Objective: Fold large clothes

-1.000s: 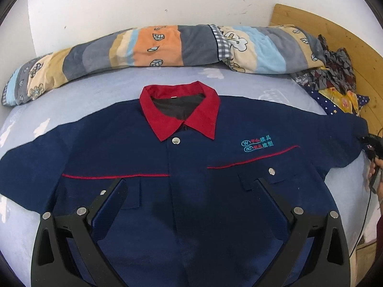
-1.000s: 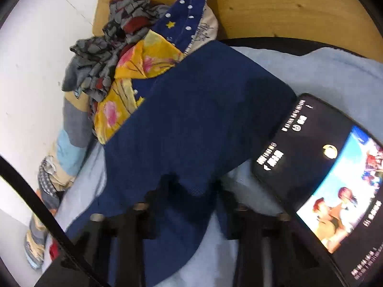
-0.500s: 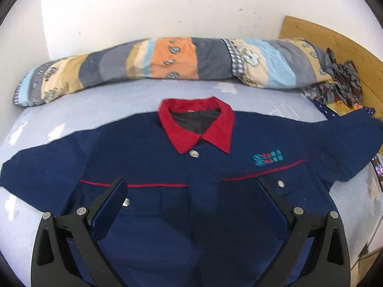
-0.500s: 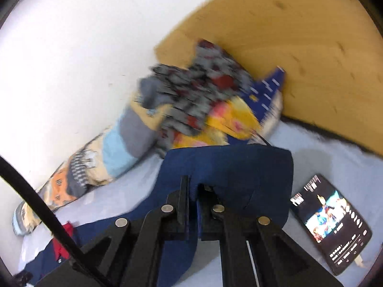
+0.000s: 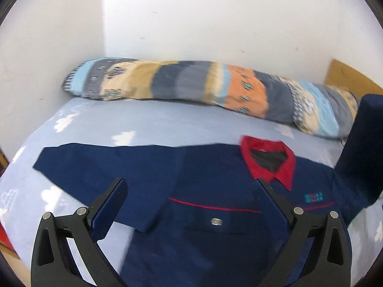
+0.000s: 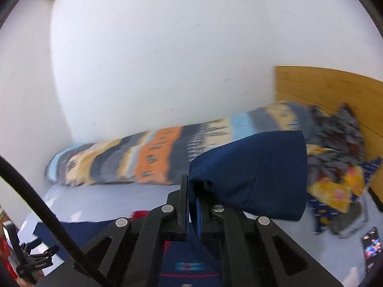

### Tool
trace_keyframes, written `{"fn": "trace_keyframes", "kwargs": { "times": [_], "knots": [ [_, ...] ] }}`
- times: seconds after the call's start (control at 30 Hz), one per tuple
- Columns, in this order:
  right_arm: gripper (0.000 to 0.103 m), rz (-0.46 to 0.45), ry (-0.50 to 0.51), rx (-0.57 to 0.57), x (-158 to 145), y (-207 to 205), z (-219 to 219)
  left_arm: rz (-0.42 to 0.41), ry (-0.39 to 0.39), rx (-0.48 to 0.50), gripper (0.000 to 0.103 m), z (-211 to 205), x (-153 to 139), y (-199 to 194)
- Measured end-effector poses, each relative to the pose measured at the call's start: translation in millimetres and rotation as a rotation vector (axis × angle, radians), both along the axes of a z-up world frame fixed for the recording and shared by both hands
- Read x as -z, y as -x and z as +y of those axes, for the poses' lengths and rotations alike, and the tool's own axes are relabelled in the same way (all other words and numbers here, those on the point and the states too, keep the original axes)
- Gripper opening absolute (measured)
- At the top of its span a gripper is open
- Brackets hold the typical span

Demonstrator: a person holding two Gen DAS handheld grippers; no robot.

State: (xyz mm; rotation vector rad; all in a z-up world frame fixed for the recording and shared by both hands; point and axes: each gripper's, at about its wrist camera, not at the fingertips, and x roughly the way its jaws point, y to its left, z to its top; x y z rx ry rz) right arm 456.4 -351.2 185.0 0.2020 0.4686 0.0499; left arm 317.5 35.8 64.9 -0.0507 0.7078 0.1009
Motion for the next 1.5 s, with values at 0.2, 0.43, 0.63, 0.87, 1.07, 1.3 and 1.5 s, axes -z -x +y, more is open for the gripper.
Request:
{"fn": "trace_keyframes", "kwargs": {
  "times": [0.2, 0.43, 0.63, 0.87, 1.07, 1.3, 1.5],
  "knots": [
    [0.005, 0.142, 0.074, -0.151, 80.8, -36.2, 155.7, 0.008, 0.025, -0.063, 0.103, 56.6, -3.6, 10.4],
    [0.008, 0.356, 0.380, -0.251, 255.1, -39.5, 306.2, 0.020, 0.083, -0.082, 0.103, 83.7, -6.9, 11.3],
    [0.064, 0.273, 0.532, -0.411, 275.2, 6.6, 357.3, 0.002, 0.070, -0.076, 0.103, 78.4, -10.2, 7.1],
    [0.069, 0.230, 0.261, -0.325, 209.6, -12.2, 273.9, 0.007, 0.087, -0.106, 0.103, 89.5, -10.3, 3.4],
    [0.069, 0.465, 0.290, -0.231, 263.7, -49.2, 221.6, 0.036, 0.129, -0.155, 0.103, 114.1, -4.7, -2.0],
    [0.069, 0.428, 0.232, -0.250, 262.4, -33.7, 236.1, 0.090, 0.146, -0.205, 0.103, 143.7, 5.2, -6.9],
    [0.076, 0.553, 0.332, -0.380, 291.6, -19.9, 297.1, 0.115, 0.180, -0.266, 0.103, 177.8, 7.9, -4.6]
  ]
}}
